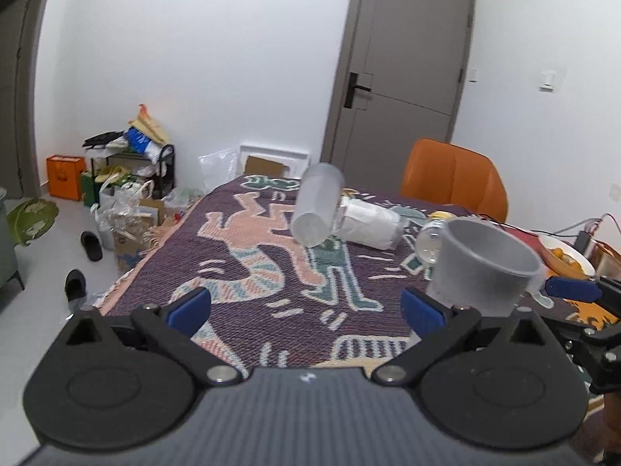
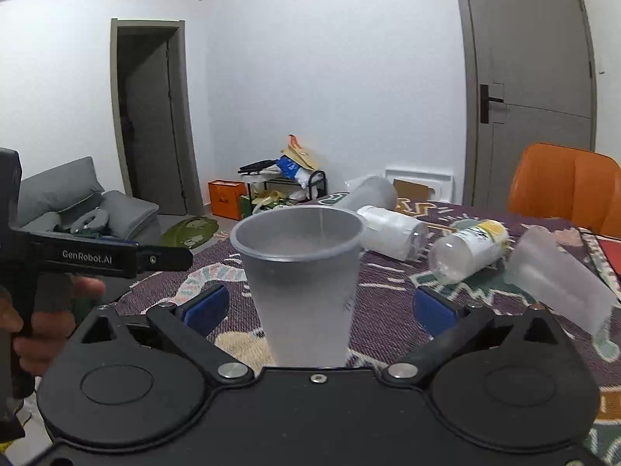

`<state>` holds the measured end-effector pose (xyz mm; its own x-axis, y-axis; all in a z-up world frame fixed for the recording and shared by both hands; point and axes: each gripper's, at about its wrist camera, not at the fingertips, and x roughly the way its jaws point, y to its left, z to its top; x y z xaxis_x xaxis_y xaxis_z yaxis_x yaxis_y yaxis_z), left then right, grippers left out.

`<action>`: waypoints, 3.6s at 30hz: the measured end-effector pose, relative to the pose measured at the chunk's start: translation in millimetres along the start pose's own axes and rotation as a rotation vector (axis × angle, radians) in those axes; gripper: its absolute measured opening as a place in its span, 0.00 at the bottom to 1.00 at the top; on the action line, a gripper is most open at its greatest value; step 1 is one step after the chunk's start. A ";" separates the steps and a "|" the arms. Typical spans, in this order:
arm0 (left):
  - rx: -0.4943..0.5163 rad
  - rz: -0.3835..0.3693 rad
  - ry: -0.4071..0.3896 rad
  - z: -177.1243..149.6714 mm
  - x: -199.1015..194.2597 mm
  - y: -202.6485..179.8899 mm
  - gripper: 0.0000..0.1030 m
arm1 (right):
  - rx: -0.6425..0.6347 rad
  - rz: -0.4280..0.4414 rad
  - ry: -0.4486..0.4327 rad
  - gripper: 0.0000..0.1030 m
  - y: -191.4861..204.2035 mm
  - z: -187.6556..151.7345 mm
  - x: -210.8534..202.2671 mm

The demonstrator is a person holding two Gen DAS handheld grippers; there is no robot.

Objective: Flip cup upright

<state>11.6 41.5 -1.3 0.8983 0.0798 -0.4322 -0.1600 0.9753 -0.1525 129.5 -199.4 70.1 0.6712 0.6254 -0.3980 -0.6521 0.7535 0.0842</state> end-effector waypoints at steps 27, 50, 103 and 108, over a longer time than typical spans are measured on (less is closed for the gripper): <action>0.037 -0.130 0.045 -6.7 -41.9 -20.4 1.00 | 0.111 -0.020 0.046 1.00 -28.2 -4.0 -61.5; 0.049 -0.131 0.093 -17.8 -34.9 -22.9 1.00 | 0.147 -0.057 0.039 1.00 -36.5 -15.7 -68.5; 0.089 -0.105 0.110 -19.5 -35.9 -25.1 1.00 | 0.152 -0.062 0.047 1.00 -36.9 -19.1 -66.1; 0.090 -0.106 0.112 -19.7 -35.4 -25.6 1.00 | 0.156 -0.064 0.055 1.00 -37.6 -21.0 -63.1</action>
